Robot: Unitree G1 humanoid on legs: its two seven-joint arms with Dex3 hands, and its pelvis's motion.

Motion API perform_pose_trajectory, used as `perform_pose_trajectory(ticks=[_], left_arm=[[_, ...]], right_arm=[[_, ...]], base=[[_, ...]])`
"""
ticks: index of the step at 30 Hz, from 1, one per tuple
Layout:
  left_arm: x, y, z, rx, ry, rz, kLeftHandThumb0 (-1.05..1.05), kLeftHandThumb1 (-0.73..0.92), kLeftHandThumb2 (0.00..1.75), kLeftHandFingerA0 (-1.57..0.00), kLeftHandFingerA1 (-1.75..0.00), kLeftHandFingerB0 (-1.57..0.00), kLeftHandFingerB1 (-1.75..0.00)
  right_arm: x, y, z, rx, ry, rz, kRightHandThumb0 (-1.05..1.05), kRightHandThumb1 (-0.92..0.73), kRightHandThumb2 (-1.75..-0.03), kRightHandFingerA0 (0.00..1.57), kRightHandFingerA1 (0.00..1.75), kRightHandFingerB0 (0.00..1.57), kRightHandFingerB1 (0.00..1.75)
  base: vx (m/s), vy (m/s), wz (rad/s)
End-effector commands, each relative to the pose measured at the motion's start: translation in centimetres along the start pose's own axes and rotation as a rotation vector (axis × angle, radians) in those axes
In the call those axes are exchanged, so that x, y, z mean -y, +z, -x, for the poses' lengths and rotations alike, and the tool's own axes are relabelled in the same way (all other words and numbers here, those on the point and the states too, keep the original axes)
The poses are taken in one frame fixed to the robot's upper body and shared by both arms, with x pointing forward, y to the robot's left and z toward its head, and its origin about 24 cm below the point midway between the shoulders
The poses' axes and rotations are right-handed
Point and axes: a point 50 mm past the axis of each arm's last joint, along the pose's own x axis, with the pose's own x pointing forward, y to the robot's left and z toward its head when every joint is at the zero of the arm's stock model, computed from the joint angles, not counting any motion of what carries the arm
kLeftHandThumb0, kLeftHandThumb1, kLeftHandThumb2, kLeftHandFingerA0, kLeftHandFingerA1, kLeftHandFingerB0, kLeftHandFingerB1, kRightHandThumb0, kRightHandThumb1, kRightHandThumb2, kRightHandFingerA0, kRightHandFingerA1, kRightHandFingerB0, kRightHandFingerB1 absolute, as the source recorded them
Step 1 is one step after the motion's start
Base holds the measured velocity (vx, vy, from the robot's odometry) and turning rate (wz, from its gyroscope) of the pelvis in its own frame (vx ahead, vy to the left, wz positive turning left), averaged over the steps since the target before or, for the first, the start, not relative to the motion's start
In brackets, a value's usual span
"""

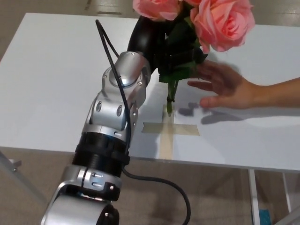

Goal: Use the left hand to pick up the rose and passes it to a human.

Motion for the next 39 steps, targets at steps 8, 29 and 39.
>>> perform_pose_trajectory(ticks=[8,29,39], left_arm=[[4.9,0.5,-1.4,-0.026,-0.08,0.151,-0.17,0.83,0.69,-0.96,-1.38,-0.76,-1.06],[14.3,0.9,-1.1,-0.054,-0.281,0.257,-0.14,0.85,0.68,-0.95,-1.41,-0.78,-1.0],[15.4,-0.3,-0.6,-0.09,-0.322,0.239,-0.13,0.86,0.67,-0.95,-1.42,-0.78,-1.02]], right_arm=[[-0.4,-0.8,0.1,-0.023,0.018,-0.01,-0.34,-0.6,-0.75,0.63,0.54,0.48,0.47],[-0.3,1.3,-0.2,0.027,0.019,0.0,-0.27,-0.68,-0.6,0.65,0.44,0.51,0.38],[-0.3,1.6,-0.2,0.03,0.02,-0.013,-0.28,-0.68,-0.6,0.65,0.44,0.5,0.38]], base=[[0.0,0.0,0.0],[0.0,0.0,0.0],[0.0,0.0,0.0]])
